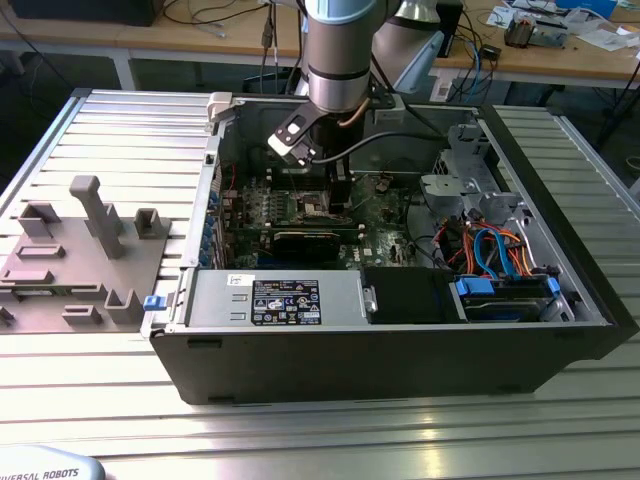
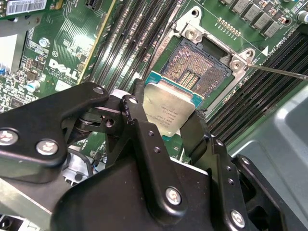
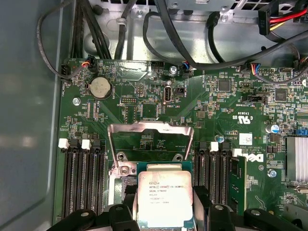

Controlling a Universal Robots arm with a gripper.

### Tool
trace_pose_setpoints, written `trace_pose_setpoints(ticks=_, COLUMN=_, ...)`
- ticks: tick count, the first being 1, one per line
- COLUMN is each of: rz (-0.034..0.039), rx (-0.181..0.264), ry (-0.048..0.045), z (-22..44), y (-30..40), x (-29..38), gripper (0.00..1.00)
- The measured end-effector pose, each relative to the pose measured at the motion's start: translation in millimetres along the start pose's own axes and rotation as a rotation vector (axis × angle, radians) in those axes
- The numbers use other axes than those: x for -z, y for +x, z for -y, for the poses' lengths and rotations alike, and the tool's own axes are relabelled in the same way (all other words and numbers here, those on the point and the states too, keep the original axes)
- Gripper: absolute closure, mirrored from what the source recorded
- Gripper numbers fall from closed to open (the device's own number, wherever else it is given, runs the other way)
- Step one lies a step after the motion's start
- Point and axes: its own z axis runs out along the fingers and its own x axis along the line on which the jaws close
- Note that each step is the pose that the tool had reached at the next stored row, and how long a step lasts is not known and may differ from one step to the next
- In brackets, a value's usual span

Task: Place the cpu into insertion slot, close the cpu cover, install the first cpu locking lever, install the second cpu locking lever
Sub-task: 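Place the cpu into insertion slot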

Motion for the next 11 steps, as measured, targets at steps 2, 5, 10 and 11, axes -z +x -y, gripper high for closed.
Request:
trace_pose_setpoints(ticks=2, rz=0.0, rx=0.0, ry=0.0, z=0.0, y=0.0, x=-0.3, gripper=0.46)
trace_pose_setpoints(ticks=5, rz=0.0, rx=0.0, ry=0.0, z=0.1, y=0.0, x=-1.0, gripper=0.46)
trace_pose_setpoints(ticks=10, rz=0.0, rx=0.0, ry=0.0, z=0.1, y=0.1, x=-1.7, gripper=0.46)
trace_pose_setpoints(ticks=11, rz=0.0, rx=0.0, ry=0.0, z=0.1, y=0.0, x=-1.8, gripper=0.46)
